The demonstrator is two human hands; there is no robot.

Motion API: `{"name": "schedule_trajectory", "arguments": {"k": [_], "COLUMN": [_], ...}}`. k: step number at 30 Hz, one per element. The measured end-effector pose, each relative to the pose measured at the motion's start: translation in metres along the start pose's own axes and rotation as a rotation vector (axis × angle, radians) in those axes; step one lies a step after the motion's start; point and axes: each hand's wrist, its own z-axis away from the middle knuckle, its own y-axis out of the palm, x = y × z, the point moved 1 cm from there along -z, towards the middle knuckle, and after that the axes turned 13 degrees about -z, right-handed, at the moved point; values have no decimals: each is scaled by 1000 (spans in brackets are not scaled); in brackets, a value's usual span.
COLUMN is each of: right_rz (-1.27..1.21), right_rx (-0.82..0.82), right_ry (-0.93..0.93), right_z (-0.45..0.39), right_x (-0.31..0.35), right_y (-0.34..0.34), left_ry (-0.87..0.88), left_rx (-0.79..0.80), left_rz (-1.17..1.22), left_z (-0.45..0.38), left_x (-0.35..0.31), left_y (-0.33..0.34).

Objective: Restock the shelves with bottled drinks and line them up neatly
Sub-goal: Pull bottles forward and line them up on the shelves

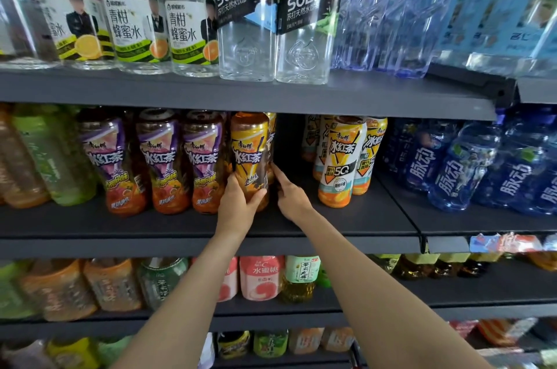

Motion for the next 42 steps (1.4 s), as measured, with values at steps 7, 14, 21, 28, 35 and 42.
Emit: {"name": "schedule_trajectory", "arguments": {"k": [7, 14, 21, 28, 35, 42], "right_rz": [-25, -277, -336, -270, -168, -103], "right_rx": [-32, -355, -628, -500, -55, -195], "right_ry": [-76, -125, 88, 43, -147, -41], "right_z": [24, 50, 44, 40, 49, 9], "right_x": [-3, -16, -49, -67, -67, -66], "right_y": [2, -16, -64, -71, -76, -72], "left_ry": [-42, -16, 259, 257, 78, 37], "left_rx": [26, -50, -360, -24, -62, -72], "left_rz": [4, 9, 2, 57, 166, 139], "left_z": [-2, 3, 53, 35, 22, 9], "left_x": [-2, -4, -28, -60, -81, -69], "left_y": [2, 4, 21, 56, 73, 57]}}
